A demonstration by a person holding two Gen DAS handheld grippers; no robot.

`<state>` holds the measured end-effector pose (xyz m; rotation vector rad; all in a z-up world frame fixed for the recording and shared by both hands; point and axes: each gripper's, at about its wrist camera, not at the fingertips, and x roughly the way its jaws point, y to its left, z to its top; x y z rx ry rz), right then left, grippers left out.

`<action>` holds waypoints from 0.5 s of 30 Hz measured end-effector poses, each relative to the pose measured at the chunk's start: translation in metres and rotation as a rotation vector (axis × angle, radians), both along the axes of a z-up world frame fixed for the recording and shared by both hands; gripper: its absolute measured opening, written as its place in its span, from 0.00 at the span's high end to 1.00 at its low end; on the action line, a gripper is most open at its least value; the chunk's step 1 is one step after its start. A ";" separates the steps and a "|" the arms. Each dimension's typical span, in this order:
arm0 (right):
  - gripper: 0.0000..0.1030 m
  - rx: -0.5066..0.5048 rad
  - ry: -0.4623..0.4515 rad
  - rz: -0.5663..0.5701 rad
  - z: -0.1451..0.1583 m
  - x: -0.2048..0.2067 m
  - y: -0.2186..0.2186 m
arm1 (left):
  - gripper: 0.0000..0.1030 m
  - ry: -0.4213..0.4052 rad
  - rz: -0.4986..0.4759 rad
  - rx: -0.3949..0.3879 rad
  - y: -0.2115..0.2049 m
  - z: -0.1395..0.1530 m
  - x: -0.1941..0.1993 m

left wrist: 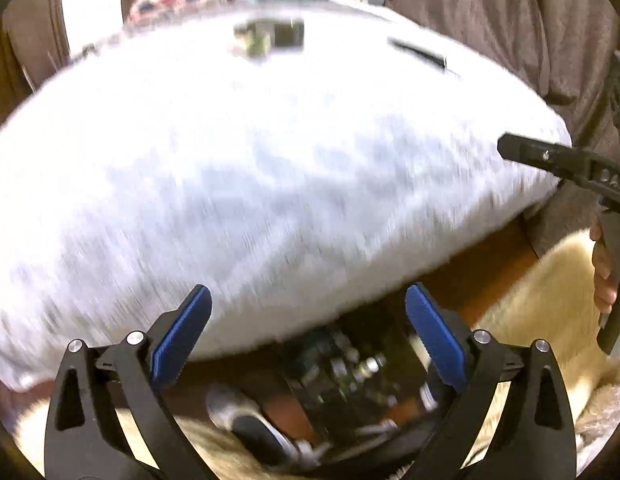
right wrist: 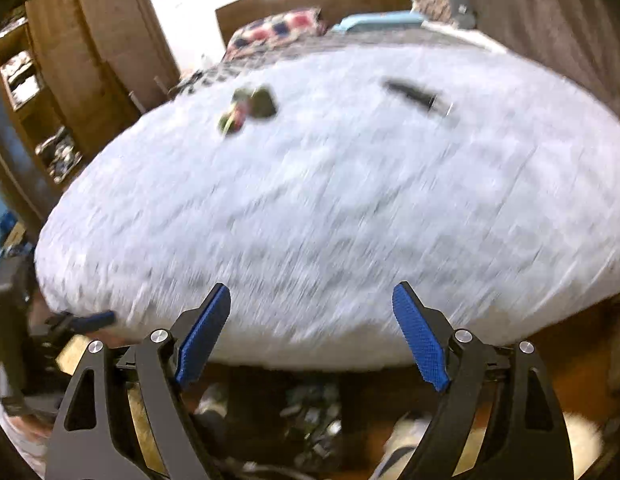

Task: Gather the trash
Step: 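Open both tools over the bin to drop the bottle and tape, then grasp the black tube with the right tool while the left tool grasps the fuzzy toy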

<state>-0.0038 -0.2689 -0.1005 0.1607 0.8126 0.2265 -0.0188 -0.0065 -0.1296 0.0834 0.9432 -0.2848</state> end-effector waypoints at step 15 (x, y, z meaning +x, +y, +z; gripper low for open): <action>0.19 -0.083 -0.023 -0.169 0.026 0.112 -0.047 | 0.08 -0.124 0.152 0.076 0.012 0.052 0.143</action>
